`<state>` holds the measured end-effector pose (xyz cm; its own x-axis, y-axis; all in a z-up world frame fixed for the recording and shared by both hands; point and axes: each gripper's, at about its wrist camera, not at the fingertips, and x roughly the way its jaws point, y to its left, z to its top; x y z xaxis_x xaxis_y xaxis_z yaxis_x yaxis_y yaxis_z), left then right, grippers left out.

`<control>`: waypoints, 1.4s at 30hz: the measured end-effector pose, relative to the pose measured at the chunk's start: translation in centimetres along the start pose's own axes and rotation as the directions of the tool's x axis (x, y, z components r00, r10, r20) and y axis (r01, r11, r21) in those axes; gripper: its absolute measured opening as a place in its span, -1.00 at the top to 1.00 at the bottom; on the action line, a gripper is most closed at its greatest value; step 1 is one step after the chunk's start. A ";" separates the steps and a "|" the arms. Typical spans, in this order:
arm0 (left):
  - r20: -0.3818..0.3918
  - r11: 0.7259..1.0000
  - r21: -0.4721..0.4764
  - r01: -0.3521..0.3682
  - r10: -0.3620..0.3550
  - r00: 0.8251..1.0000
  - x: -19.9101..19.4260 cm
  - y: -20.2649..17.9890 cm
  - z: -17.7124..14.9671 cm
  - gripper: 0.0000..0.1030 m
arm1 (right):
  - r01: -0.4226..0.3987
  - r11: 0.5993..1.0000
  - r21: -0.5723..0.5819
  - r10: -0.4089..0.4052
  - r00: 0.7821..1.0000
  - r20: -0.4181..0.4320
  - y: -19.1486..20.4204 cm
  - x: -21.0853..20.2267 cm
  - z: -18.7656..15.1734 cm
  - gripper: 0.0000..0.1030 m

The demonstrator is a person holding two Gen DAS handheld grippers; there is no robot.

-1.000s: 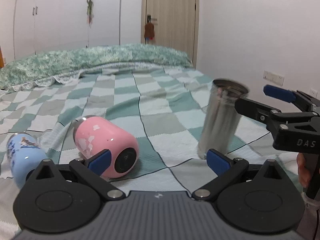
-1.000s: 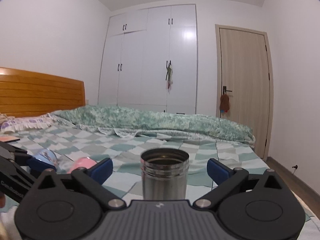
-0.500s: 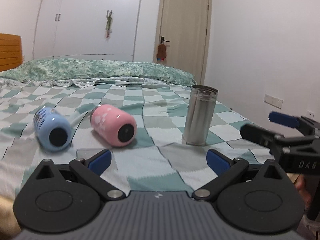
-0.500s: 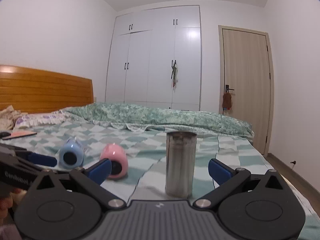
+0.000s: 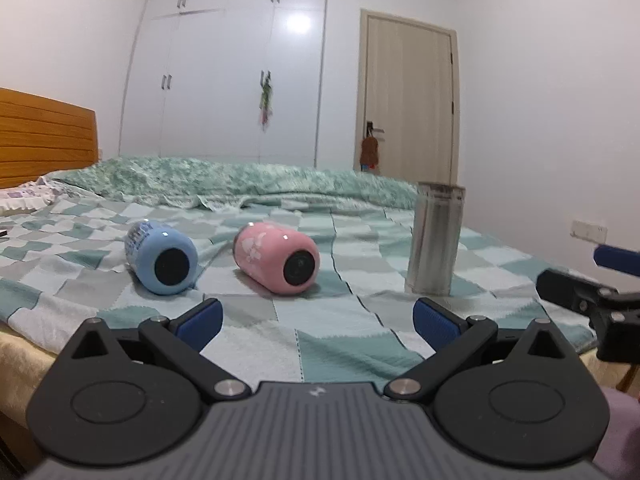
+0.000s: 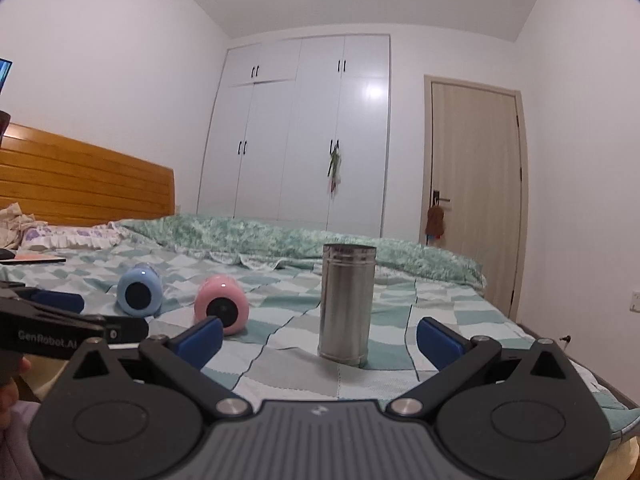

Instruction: Flip cup upright

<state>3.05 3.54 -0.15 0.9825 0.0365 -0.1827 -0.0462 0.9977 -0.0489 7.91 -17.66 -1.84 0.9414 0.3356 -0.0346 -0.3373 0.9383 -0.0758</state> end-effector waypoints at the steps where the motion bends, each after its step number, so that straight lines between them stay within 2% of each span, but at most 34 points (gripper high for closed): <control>1: 0.009 1.000 -0.002 0.002 -0.002 1.000 -0.1 0.0 0.0 -1.00 | 0.000 1.000 -0.002 0.000 1.000 0.006 0.0 -0.2 0.0 -1.00; 42: 0.039 1.000 0.017 0.010 -0.011 0.999 -0.7 -0.3 -0.4 -1.00 | 0.012 1.000 0.014 -0.012 1.000 0.022 -0.1 0.1 0.0 -1.00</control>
<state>2.28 3.24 -0.40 0.9892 0.0280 -0.1441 -0.0333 0.9989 -0.0340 8.07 -17.71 -1.87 0.9453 0.3260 -0.0113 -0.3260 0.9433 -0.0627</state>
